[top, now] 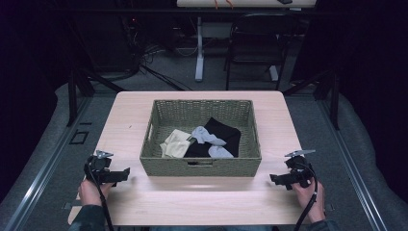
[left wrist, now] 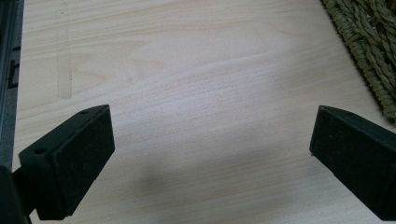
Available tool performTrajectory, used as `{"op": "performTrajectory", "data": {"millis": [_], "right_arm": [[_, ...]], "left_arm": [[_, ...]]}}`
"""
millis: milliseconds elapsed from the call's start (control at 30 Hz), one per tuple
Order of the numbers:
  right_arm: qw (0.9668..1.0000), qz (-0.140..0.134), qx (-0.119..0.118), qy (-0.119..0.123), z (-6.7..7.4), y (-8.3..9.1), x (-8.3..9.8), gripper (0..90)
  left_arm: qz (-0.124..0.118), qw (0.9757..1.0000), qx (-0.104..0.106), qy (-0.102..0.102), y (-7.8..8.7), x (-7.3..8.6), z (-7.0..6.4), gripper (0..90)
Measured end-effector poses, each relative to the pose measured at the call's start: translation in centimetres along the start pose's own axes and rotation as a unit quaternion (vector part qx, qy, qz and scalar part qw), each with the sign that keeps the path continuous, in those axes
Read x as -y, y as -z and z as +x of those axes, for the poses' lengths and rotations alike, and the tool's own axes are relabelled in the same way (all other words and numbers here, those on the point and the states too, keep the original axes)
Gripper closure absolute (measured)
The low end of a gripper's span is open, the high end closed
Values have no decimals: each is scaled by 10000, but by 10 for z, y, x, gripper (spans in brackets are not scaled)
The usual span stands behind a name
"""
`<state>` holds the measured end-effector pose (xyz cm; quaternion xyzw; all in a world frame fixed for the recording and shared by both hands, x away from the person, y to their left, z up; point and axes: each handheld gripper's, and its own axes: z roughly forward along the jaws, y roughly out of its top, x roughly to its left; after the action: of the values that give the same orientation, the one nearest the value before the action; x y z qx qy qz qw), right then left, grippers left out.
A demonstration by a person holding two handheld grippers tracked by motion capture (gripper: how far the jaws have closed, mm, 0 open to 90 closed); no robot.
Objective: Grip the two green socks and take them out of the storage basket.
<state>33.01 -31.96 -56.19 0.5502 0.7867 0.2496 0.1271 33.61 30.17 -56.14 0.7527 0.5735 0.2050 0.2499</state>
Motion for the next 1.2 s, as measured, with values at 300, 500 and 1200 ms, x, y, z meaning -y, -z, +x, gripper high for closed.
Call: {"op": "performTrajectory", "data": {"millis": [300, 500, 1200], "right_arm": [[10000, 75, -10, 43, 2, 0, 1, 0], [9999, 87, -34, 140, 5, -2, -2, 0], [9994, 182, -1, 286, 9, -5, -4, 0]], "left_arm": [[-2, 9999, 78, -76, -1, -1, -2, 0], [-13, 10000, 65, -16, 3, 2, 1, 0], [-431, 9988, 219, 88, 34, -17, 1, 0]]}}
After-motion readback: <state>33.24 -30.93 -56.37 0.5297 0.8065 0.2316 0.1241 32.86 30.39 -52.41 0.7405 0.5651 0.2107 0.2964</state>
